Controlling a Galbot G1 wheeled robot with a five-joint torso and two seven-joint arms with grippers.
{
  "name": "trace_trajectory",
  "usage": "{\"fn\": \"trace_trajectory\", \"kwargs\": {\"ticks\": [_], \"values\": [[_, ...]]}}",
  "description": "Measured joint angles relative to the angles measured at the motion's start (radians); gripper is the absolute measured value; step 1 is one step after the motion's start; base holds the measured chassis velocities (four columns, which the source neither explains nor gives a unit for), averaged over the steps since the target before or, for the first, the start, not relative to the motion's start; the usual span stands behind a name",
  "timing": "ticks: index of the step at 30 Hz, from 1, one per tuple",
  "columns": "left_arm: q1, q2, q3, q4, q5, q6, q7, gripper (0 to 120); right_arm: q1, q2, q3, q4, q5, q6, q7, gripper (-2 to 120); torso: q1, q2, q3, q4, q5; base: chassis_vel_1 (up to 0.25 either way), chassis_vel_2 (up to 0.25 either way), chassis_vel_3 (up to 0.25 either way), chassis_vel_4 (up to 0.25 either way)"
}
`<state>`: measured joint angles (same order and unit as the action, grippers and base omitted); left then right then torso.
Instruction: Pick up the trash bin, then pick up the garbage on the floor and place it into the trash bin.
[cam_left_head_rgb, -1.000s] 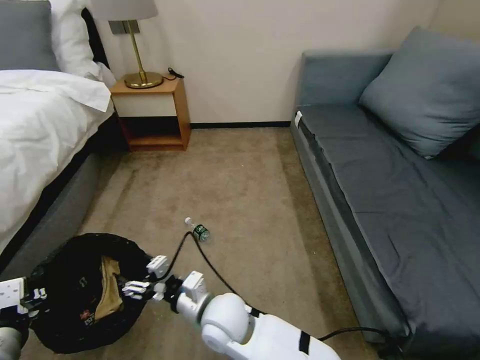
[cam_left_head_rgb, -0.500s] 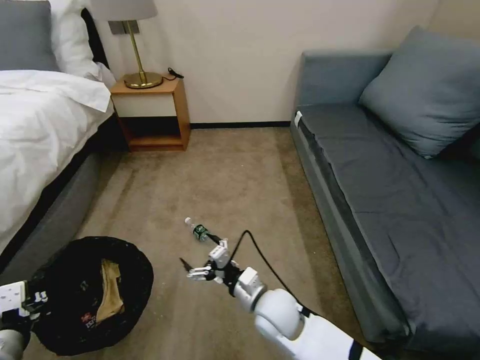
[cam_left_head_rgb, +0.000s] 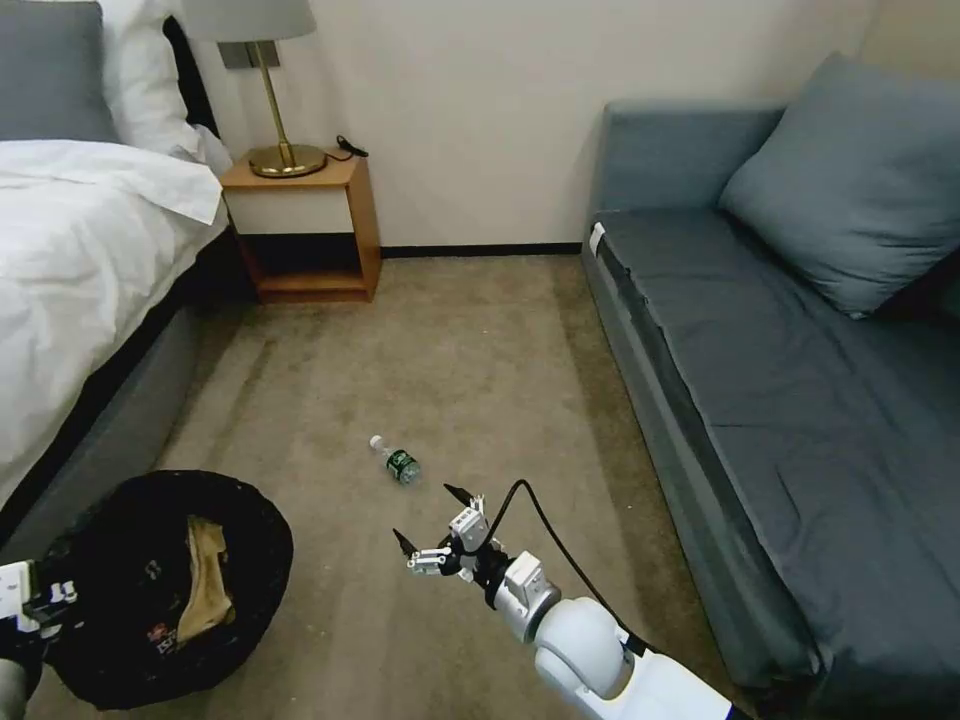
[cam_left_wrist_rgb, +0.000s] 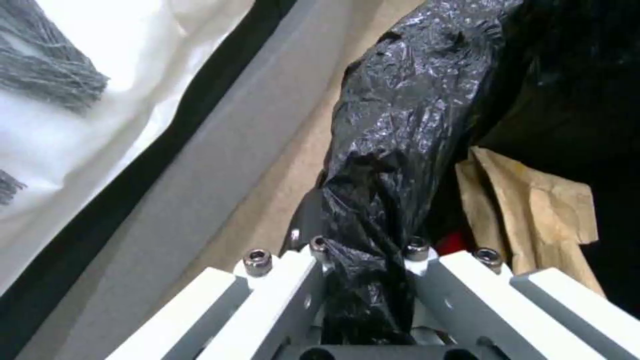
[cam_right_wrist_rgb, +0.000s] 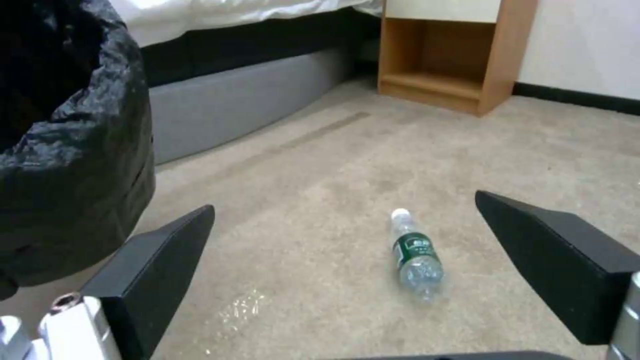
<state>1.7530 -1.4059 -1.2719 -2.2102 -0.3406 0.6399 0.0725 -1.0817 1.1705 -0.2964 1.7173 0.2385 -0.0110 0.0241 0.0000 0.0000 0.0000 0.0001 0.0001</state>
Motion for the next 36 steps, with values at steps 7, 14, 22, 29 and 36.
{"fn": "trace_trajectory", "kwargs": {"ticks": [7,14,22,29,36], "values": [[0.000,-0.003,-0.001,-0.001,-0.001,0.000,0.000,3,-0.010,-0.009,0.000,0.003,0.005,-0.004,-0.011,100,0.000,0.000,0.000,0.0000,-0.0001,-0.069,0.082,0.074,-0.073],[0.000,-0.003,-0.003,-0.001,-0.007,0.003,0.000,3,-0.012,-0.008,0.000,-0.008,-0.005,-0.005,-0.015,100,0.000,0.000,0.000,-0.0001,-0.0001,-0.142,0.135,0.142,-0.152],[-0.001,0.000,-0.016,-0.001,-0.013,0.005,0.001,3,-0.002,-0.007,-0.017,-0.030,-0.013,-0.063,-0.009,100,0.000,0.000,0.000,0.0000,-0.0001,-0.135,0.131,0.133,-0.130],[-0.002,0.000,-0.017,0.002,-0.015,0.005,0.000,3,0.010,-0.010,-0.036,-0.042,-0.005,-0.130,0.006,100,0.000,0.000,0.000,0.0000,-0.0001,-0.126,0.146,0.142,-0.134],[-0.002,0.011,-0.032,0.012,-0.022,0.006,0.000,3,0.039,-0.010,-0.080,-0.060,0.031,-0.198,0.018,100,0.000,0.000,0.000,-0.0001,0.0000,-0.184,0.161,0.169,-0.160]]}}
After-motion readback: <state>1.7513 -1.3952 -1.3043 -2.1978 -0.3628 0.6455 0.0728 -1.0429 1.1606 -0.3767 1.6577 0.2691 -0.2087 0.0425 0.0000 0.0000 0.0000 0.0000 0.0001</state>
